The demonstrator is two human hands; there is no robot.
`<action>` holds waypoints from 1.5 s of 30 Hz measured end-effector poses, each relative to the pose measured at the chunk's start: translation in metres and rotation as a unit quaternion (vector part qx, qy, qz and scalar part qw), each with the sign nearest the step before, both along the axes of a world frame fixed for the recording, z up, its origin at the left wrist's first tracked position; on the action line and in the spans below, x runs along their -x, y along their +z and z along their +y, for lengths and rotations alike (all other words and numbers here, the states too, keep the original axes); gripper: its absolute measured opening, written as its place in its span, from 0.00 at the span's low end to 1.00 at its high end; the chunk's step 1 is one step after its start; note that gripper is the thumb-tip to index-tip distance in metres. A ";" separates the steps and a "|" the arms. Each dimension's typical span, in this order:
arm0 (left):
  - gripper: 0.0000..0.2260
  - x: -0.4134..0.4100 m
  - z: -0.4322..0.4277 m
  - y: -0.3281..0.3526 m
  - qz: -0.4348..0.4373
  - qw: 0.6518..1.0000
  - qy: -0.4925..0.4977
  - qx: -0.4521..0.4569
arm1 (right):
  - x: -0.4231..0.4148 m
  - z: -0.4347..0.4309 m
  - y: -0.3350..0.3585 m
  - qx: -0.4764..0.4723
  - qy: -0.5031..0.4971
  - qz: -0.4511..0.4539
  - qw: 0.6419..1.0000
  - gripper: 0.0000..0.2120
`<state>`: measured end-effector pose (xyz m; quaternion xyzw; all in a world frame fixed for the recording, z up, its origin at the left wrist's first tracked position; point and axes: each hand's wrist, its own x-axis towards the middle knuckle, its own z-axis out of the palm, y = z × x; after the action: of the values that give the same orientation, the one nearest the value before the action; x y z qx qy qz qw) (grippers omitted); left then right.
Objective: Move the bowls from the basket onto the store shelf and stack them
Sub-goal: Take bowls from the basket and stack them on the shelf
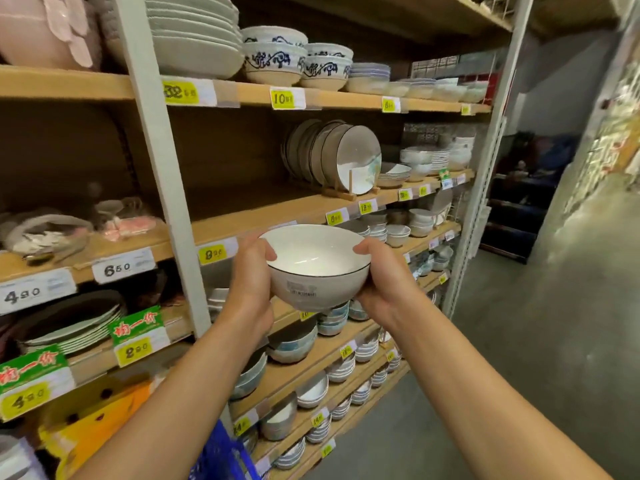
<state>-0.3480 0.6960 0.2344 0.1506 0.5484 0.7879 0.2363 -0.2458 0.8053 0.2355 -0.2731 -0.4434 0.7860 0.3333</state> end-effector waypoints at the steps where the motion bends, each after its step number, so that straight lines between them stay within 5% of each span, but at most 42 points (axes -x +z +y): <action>1: 0.13 0.006 0.012 -0.002 0.006 1.000 -0.012 -0.001 | 0.004 0.012 -0.001 0.000 -0.004 -0.004 1.000 0.10; 16: 0.20 0.099 0.154 0.016 0.049 0.999 -0.015 0.016 | 0.096 0.160 0.025 -0.011 -0.009 -0.010 1.000 0.10; 33: 0.22 0.168 0.244 0.023 0.090 0.975 0.183 0.087 | 0.223 0.291 0.036 -0.049 0.218 -0.008 0.975 0.10; 45: 0.22 0.216 0.261 0.011 0.087 0.954 0.238 0.159 | 0.290 0.313 0.021 -0.041 0.271 -0.027 0.961 0.10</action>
<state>-0.5641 0.9566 0.2457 0.0443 0.7049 0.7078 0.0146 -0.5358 1.1179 0.2565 -0.1501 -0.5416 0.8202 0.1071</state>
